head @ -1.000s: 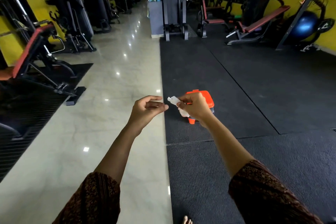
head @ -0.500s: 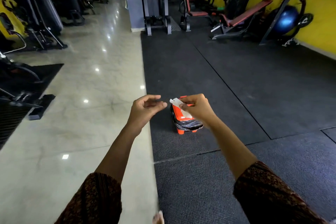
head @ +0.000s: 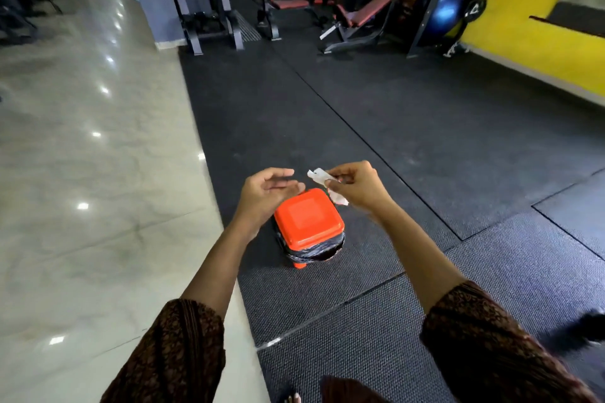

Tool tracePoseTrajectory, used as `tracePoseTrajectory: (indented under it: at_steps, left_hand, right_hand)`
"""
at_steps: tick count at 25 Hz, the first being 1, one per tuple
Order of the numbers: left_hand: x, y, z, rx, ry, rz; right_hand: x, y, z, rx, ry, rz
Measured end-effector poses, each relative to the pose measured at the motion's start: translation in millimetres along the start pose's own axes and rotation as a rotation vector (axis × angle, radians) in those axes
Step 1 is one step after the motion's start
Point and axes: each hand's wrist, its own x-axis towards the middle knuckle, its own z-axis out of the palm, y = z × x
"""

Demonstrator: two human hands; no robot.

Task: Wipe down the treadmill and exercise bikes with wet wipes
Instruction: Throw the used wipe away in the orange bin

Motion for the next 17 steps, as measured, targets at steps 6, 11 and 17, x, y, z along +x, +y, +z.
tracePoseTrajectory:
  at_steps: [6, 11, 17]
  left_hand:
    - [97.6, -27.4, 26.1, 0.038, -0.049, -0.053]
    - [184.1, -37.8, 51.9, 0.024, 0.051, -0.074]
    - [256.1, -38.3, 82.1, -0.044, 0.245, -0.141]
  right_hand:
    - [87.7, 50.6, -5.9, 0.028, -0.009, 0.095]
    - [186.9, 79.1, -21.2, 0.001, -0.092, 0.052]
    - [289.6, 98.0, -46.6, -0.068, -0.268, 0.014]
